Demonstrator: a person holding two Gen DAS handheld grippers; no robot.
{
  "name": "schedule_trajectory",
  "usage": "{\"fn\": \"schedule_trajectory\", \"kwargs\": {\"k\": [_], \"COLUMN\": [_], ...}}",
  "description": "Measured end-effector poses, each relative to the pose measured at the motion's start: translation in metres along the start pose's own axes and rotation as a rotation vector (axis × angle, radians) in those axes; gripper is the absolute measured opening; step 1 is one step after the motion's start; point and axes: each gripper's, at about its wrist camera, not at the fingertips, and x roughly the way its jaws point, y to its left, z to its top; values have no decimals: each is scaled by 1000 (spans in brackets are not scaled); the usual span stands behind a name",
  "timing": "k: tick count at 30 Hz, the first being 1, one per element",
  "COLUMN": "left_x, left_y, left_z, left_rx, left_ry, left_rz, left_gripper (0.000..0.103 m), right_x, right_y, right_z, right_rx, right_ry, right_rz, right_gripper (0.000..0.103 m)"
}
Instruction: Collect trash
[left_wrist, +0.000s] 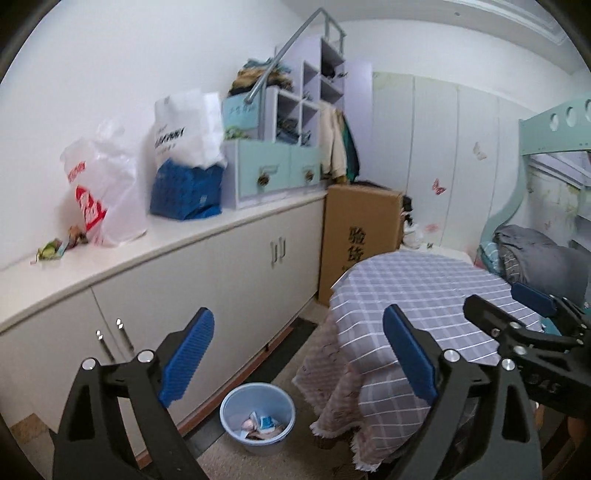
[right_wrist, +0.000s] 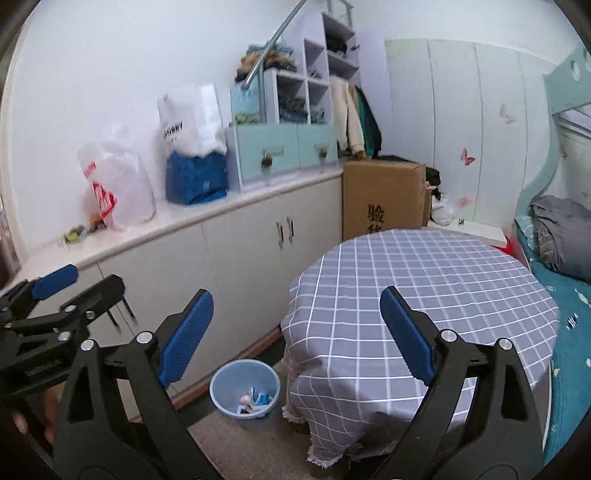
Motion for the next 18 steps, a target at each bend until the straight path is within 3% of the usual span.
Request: {"fn": "schedule_trajectory", "kwargs": {"k": [6,14,18], "left_x": [-23,-44,-47], "left_y": [-24,-42,-46], "left_z": [8,13,14], "left_rx": [0,5,3], "left_ry": [-44,-94,-100], "left_rz": [-36,11,-6], "left_gripper": [93,93,93], "right_x": [-44,-73,-81], "right_y": [-16,-22,-23], "right_z": [5,3,2], "right_rx": [20,-1,-12], "right_ry": [-65,-118,-132], "right_rz": [-3,-32,-40], "right_gripper": [93,94,94]}}
